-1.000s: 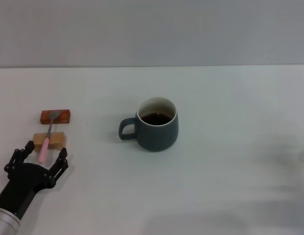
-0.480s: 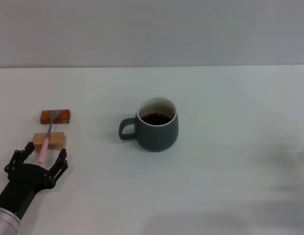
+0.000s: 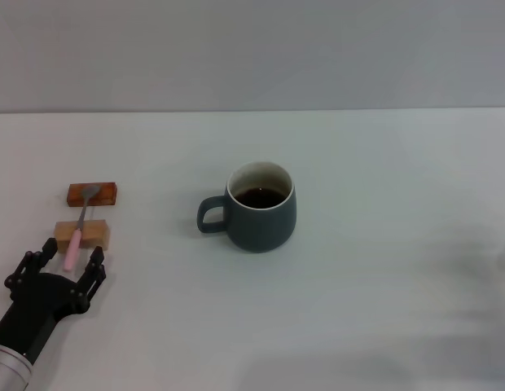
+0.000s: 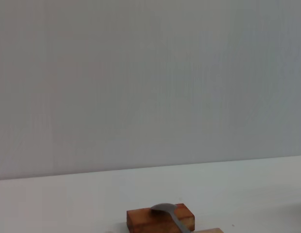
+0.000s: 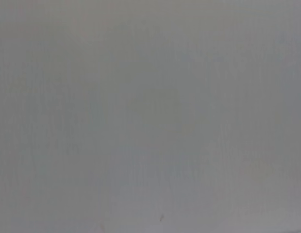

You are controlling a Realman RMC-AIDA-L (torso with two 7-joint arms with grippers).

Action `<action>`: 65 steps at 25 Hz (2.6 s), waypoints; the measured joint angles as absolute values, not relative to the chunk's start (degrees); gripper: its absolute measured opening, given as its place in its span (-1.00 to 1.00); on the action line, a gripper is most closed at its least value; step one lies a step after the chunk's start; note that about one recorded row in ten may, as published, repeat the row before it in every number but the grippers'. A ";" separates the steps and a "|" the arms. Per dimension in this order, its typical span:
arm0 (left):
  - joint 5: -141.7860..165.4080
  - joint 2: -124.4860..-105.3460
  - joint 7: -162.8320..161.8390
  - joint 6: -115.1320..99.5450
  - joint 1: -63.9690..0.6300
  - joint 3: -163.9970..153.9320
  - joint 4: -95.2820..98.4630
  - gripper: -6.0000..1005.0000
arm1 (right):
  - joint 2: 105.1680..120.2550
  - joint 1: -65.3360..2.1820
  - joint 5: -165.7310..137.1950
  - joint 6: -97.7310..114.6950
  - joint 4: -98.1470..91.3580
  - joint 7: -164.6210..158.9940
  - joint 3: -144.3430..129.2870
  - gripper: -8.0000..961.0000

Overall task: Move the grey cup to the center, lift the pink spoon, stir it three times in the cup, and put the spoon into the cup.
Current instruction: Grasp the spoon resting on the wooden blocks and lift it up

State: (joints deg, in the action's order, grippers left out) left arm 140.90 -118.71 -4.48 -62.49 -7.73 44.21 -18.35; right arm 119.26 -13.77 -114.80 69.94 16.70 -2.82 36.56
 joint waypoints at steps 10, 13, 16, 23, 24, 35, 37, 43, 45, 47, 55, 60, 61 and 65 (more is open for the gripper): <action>140.88 -118.65 -4.51 -62.17 -7.73 44.27 -18.37 0.31 | 119.26 -13.80 -115.02 69.96 16.82 -2.81 36.56 -0.99; 140.89 -118.59 -4.56 -62.00 -7.73 44.07 -18.37 0.28 | 119.26 -13.80 -115.04 69.96 16.88 -2.81 36.57 -0.99; 140.90 -118.59 -4.56 -62.23 -7.73 43.96 -18.42 0.26 | 119.26 -13.80 -115.05 69.96 16.93 -2.81 36.57 -0.99; 140.89 -118.64 -4.55 -62.40 -7.73 43.92 -18.46 0.12 | 119.26 -13.80 -115.05 69.96 16.98 -2.81 36.56 -0.99; 140.89 -118.65 -4.54 -62.43 -7.73 43.89 -18.46 0.04 | 119.26 -13.80 -115.05 69.96 16.98 -2.81 36.57 -0.99; 141.18 -118.63 -4.50 -62.49 -7.79 43.85 -18.55 -0.15 | 119.27 -13.80 -115.03 69.96 16.92 -2.81 36.56 -0.99; 141.20 -118.59 -4.49 -62.49 -7.81 43.85 -18.55 -0.17 | 119.27 -13.80 -115.03 69.96 16.95 -2.81 36.56 -0.99; 141.21 -118.56 -4.48 -62.36 -7.84 43.86 -18.55 -0.18 | 119.26 -13.80 -115.04 69.96 16.96 -2.81 36.56 -0.99; 141.22 -118.56 -4.48 -62.25 -7.94 43.85 -18.55 -0.18 | 119.26 -13.80 -115.05 69.96 16.97 -2.81 36.57 -0.99; 141.22 -118.56 -4.49 -62.16 -7.99 43.81 -18.55 -0.18 | 119.27 -13.80 -115.05 69.96 16.97 -2.81 36.56 -0.99; 141.23 -118.56 -4.60 -62.44 -7.99 43.77 -18.54 -0.18 | 119.26 -13.80 -115.05 69.99 16.97 -2.81 36.57 -0.99; 141.24 -118.56 -4.65 -62.14 -8.17 43.77 -18.53 -0.29 | 119.26 -13.80 -115.07 70.02 16.97 -2.81 36.56 -0.99; 141.24 -118.56 -4.65 -62.09 -8.25 43.77 -18.51 -0.31 | 119.26 -13.80 -115.09 70.02 16.97 -2.81 36.56 -0.99; 141.25 -118.56 -4.64 -62.05 -8.30 43.77 -18.46 -0.32 | 119.26 -13.80 -115.14 70.05 16.96 -2.81 36.56 -0.99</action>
